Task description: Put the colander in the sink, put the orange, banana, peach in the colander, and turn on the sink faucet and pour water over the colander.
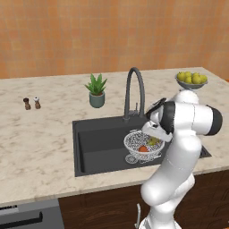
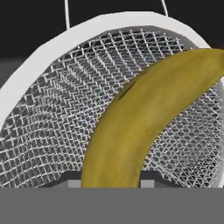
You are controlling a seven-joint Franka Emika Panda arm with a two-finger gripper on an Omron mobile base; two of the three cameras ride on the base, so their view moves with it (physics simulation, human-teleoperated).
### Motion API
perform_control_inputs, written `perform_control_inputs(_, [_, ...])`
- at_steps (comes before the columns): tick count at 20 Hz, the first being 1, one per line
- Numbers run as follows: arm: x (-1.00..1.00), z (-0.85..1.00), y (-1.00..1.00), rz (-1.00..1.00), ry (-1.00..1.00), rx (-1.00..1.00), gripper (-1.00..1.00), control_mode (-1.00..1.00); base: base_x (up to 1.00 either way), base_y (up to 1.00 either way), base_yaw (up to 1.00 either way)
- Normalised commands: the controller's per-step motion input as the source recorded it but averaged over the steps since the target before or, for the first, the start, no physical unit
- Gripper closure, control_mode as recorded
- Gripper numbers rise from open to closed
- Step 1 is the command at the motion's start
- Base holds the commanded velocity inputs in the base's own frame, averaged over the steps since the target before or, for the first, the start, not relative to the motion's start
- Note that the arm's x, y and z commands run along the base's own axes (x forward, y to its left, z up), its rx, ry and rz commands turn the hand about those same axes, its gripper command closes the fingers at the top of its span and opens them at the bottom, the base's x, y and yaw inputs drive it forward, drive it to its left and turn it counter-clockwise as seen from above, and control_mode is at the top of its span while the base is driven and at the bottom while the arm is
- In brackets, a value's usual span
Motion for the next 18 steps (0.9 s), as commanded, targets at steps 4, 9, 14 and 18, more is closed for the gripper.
perform_control_inputs(4, [0.14,-0.22,0.07,0.00,0.00,-0.03,-1.00,-1.00,0.00,0.00,0.00])
perform_control_inputs(9, [0.02,-0.06,0.00,0.00,-0.03,0.00,-1.00,-1.00,0.00,0.00,0.00])
perform_control_inputs(14, [0.00,0.23,-0.09,0.00,-0.08,0.09,-1.00,-1.00,0.00,0.00,0.00])
perform_control_inputs(18, [-0.18,0.47,-0.55,0.00,-0.08,0.11,-1.00,-1.00,0.00,0.00,0.00])
